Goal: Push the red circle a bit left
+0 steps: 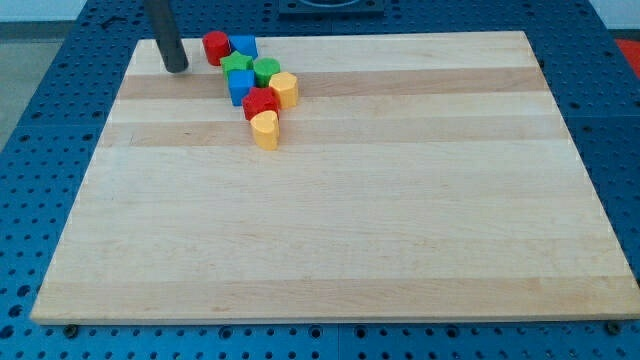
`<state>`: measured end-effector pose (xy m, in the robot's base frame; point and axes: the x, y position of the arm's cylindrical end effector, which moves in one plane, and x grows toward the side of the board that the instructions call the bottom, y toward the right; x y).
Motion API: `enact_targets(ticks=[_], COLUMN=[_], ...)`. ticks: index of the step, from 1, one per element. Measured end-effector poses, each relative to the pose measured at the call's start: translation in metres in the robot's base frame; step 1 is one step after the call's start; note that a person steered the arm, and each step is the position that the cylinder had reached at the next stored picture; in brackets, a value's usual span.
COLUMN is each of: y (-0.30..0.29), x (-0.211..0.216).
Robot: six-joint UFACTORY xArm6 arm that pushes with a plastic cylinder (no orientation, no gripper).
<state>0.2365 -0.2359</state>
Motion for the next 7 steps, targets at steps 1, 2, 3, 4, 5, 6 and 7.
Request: enact_targets(ticks=[1,2,3,4,5,6,7], y=[0.001,0.005,0.073,0.151,0.151,0.122,0.109], x=[-0.044,-0.045,-0.045,-0.044,-0.044,-0.044,-0.035])
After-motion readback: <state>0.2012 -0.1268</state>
